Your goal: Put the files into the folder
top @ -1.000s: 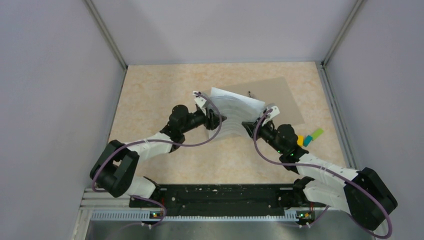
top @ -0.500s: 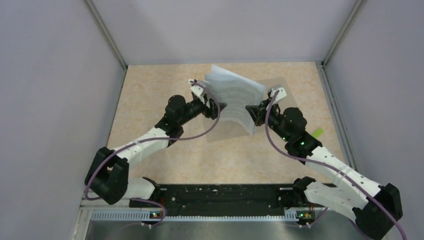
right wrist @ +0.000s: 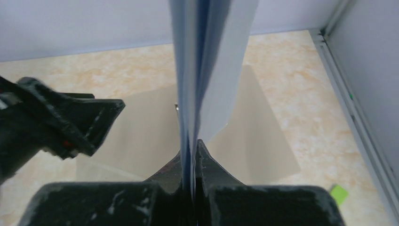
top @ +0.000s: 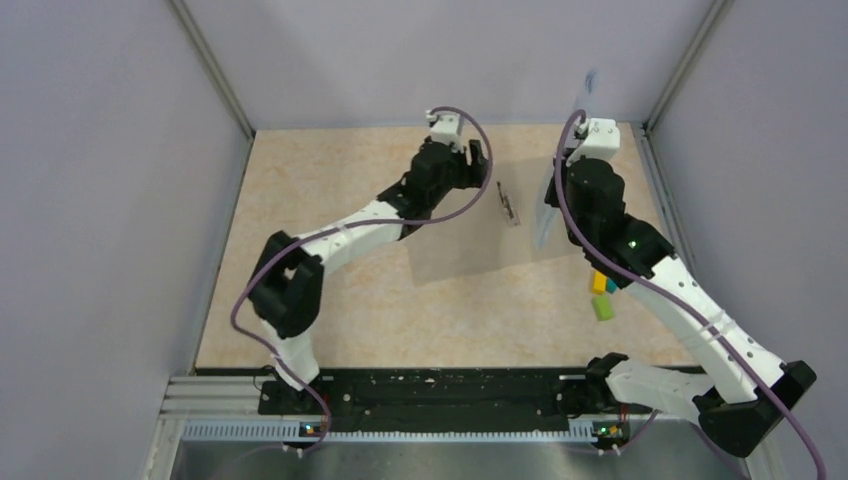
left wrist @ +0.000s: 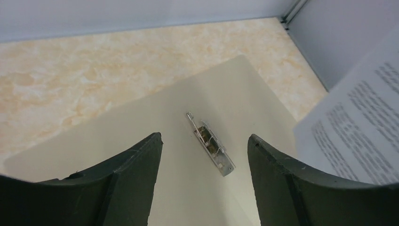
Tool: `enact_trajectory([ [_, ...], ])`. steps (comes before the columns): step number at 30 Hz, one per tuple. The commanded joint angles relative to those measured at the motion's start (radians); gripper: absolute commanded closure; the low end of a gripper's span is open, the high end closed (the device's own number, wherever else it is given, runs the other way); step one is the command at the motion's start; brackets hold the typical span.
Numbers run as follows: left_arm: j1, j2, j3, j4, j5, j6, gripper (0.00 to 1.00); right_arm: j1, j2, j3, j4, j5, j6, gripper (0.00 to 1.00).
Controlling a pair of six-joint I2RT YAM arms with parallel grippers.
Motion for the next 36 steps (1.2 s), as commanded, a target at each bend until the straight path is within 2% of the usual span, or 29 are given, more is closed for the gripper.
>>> enact_trajectory([
  [1,-0.080,0.206,0.237,-0.186,-0.288,-0.108,0.28,-0.010,0.009,0.071,-0.156,0.146,0.018,1.00],
  [5,-0.108,0.420,0.464,-0.320,-0.420,-0.165,0.30,-0.010,-0.011,0.081,-0.192,0.141,0.019,1.00],
  [11,-0.144,0.601,0.673,-0.345,-0.427,-0.146,0.38,-0.009,-0.038,0.073,-0.215,0.132,0.013,1.00],
  [22,-0.174,0.749,0.782,-0.317,-0.368,-0.146,0.53,-0.010,-0.063,0.069,-0.218,0.096,0.000,1.00],
  [36,-0.178,0.826,0.811,-0.344,-0.358,-0.176,0.64,-0.010,-0.091,0.060,-0.223,0.090,-0.016,1.00],
])
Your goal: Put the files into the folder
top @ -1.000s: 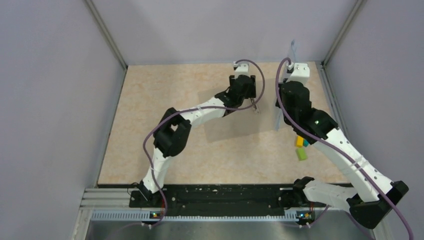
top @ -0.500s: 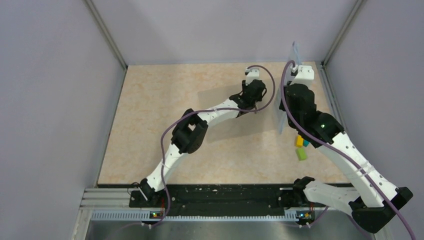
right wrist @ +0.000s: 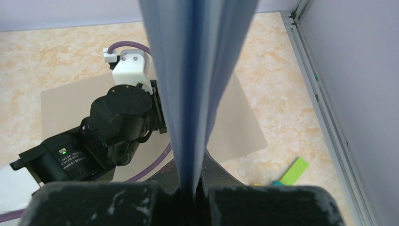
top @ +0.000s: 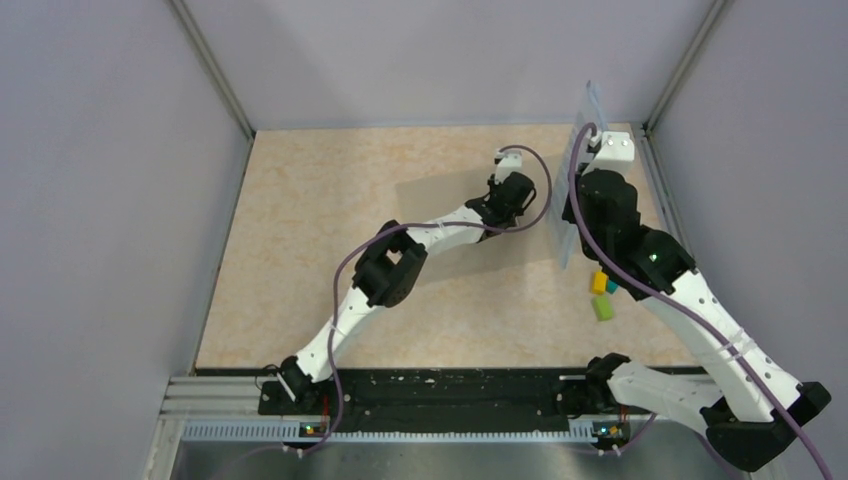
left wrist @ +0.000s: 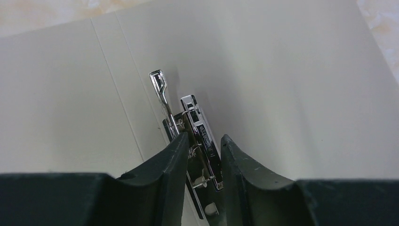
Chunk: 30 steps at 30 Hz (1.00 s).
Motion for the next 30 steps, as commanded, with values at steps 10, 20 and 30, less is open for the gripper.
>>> enact_trajectory([
  [10,0.003,-0.088,-0.114,0.010,-0.029,-0.041,0.87,-0.010,-0.032,0.009,0.015,-0.016,-0.017,1.00],
  [20,0.041,-0.430,-0.661,0.084,-0.042,-0.129,1.00,-0.009,-0.024,-0.031,0.043,-0.136,-0.018,1.00],
  [30,0.062,-0.739,-1.052,0.047,-0.049,-0.182,1.00,-0.010,0.058,-0.045,0.120,-0.414,0.019,1.00],
])
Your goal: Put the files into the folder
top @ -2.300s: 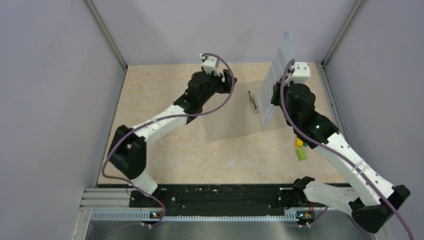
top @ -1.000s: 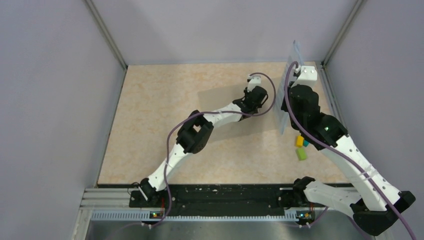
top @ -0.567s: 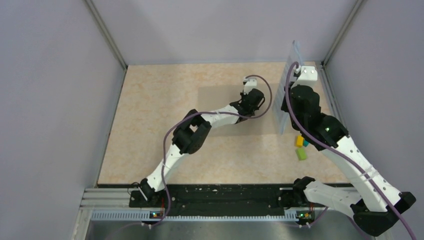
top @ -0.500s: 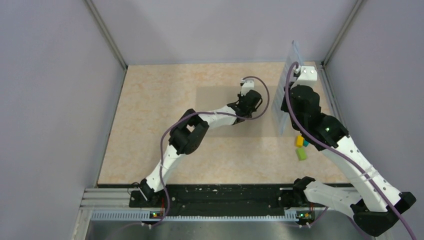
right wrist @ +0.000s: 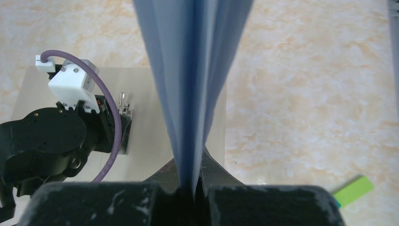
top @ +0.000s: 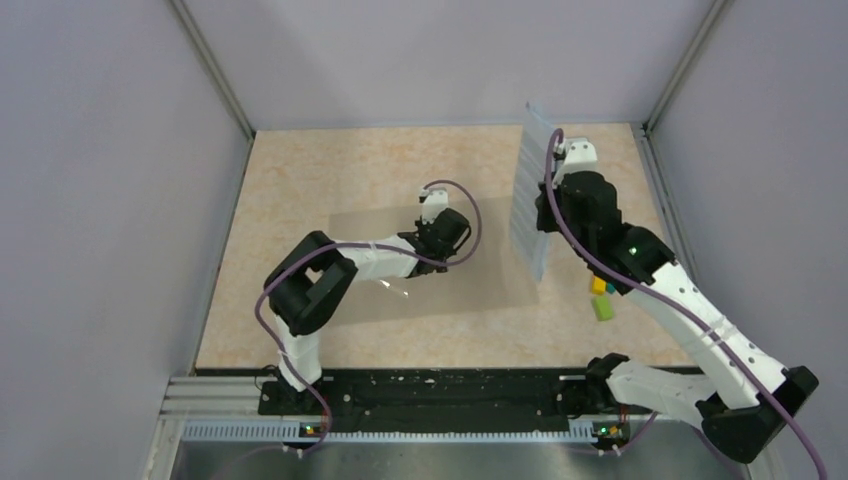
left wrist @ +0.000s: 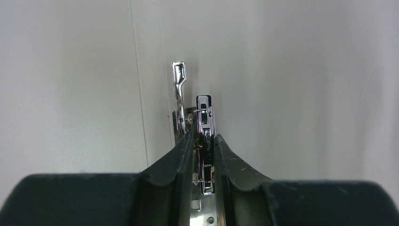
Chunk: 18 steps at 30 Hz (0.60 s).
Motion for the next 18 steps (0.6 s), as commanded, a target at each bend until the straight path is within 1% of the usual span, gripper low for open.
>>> enact_trajectory([
  [1,0.025,-0.158,-0.137,-0.025,0.008,-0.019,1.00,-0.009,0.040,0.018,0.079,-0.164,0.023,1.00],
  [4,0.048,-0.222,-0.197,-0.010,0.063,0.011,1.00,-0.009,0.069,0.032,0.090,-0.231,0.036,1.00],
  [7,0.070,-0.245,-0.202,-0.017,0.122,0.050,1.00,-0.009,0.092,0.041,0.100,-0.300,0.045,1.00],
  [10,0.083,-0.255,-0.193,-0.029,0.176,0.076,0.83,-0.009,0.116,0.066,0.088,-0.337,0.049,1.00],
  [13,0.102,-0.275,-0.193,-0.028,0.222,0.088,0.68,-0.008,0.132,0.093,0.057,-0.326,0.045,1.00],
  [15,0.112,-0.285,-0.191,-0.025,0.246,0.095,0.60,-0.009,0.138,0.104,0.040,-0.320,0.039,1.00],
  [18,0.125,-0.302,-0.185,-0.026,0.281,0.109,0.52,-0.009,0.142,0.112,0.023,-0.327,0.031,1.00],
])
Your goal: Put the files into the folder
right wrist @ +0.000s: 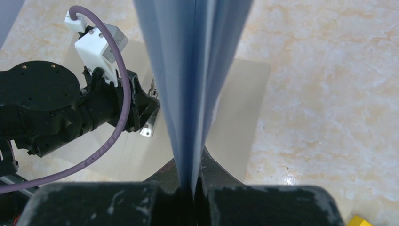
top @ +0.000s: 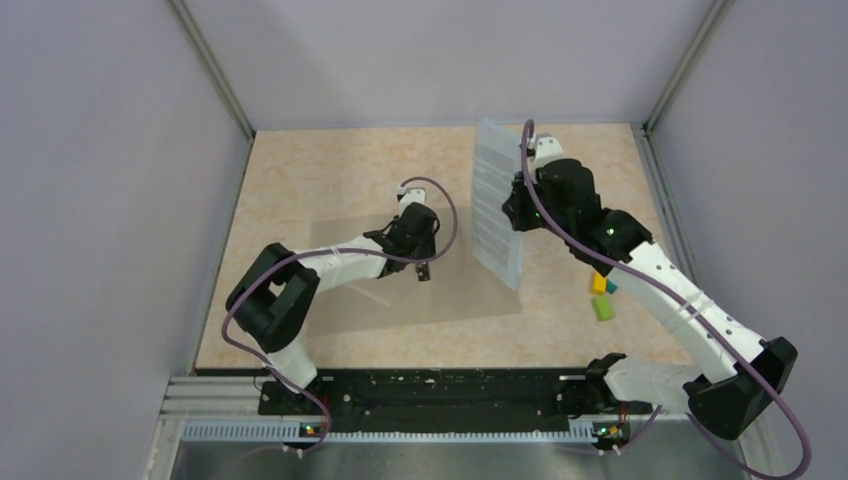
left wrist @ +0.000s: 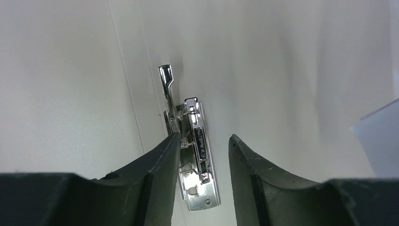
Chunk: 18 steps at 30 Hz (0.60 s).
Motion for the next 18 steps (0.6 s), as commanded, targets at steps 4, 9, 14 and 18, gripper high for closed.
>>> enact_trajectory([
  [4,0.025,-0.087,0.027,0.004,0.078,0.040,0.43,-0.009,0.000,0.063,-0.013,-0.043,-0.003,1.00],
  [9,0.091,-0.179,-0.018,-0.007,0.079,-0.008,0.42,0.001,0.026,0.095,-0.019,-0.176,0.020,1.00],
  [14,0.217,-0.277,-0.121,0.022,0.119,-0.054,0.43,0.070,0.062,0.159,-0.004,-0.329,0.065,1.00],
  [18,0.261,-0.320,-0.180,0.049,0.141,-0.091,0.43,0.105,0.061,0.178,0.059,-0.465,0.136,1.00],
])
